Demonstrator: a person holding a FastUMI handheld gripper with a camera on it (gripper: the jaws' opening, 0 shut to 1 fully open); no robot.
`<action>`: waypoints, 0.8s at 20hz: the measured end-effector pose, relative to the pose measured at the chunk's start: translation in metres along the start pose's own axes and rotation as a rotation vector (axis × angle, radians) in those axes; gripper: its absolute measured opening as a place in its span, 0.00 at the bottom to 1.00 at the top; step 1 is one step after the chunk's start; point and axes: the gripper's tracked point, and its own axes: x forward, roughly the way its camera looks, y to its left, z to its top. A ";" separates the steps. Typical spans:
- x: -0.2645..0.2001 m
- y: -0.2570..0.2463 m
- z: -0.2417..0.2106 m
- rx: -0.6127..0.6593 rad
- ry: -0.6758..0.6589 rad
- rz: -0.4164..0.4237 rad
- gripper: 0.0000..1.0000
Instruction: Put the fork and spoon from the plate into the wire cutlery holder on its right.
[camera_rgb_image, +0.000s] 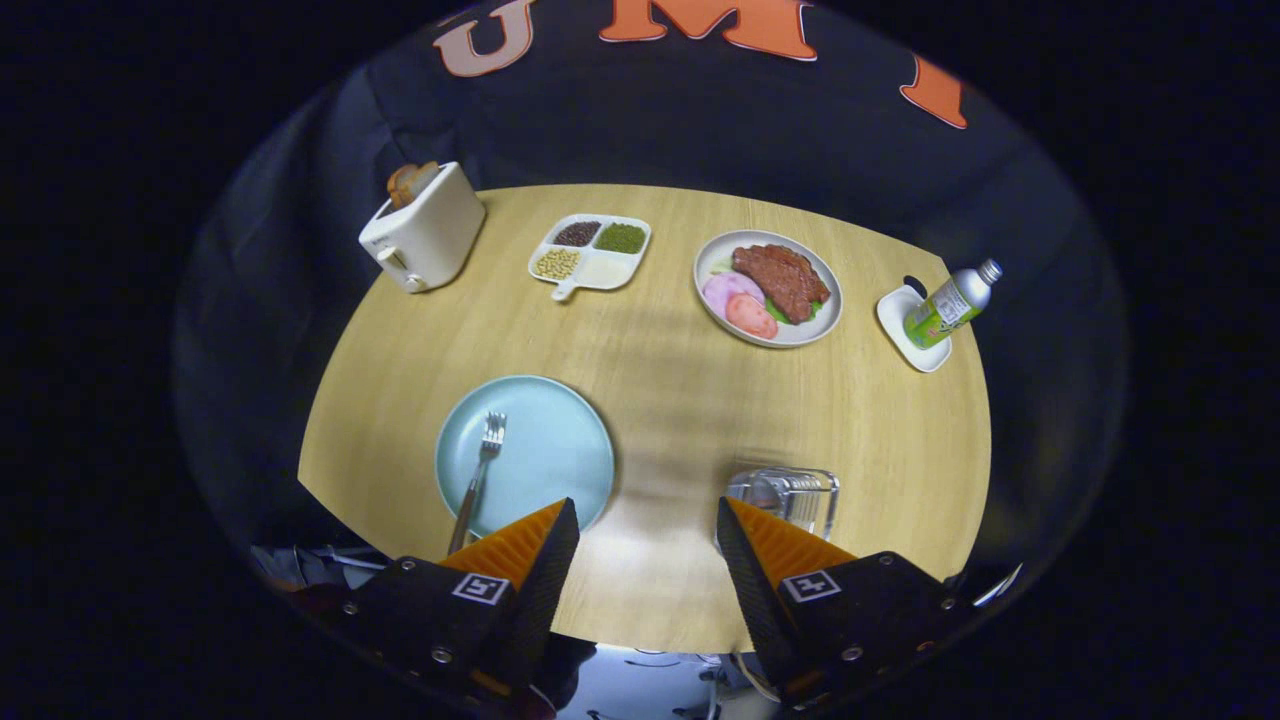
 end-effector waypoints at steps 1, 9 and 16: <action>0.004 0.017 -0.003 -0.007 -0.007 0.011 0.87; 0.055 0.127 -0.034 0.035 0.019 0.116 0.99; 0.091 0.145 -0.053 0.059 0.020 0.036 0.99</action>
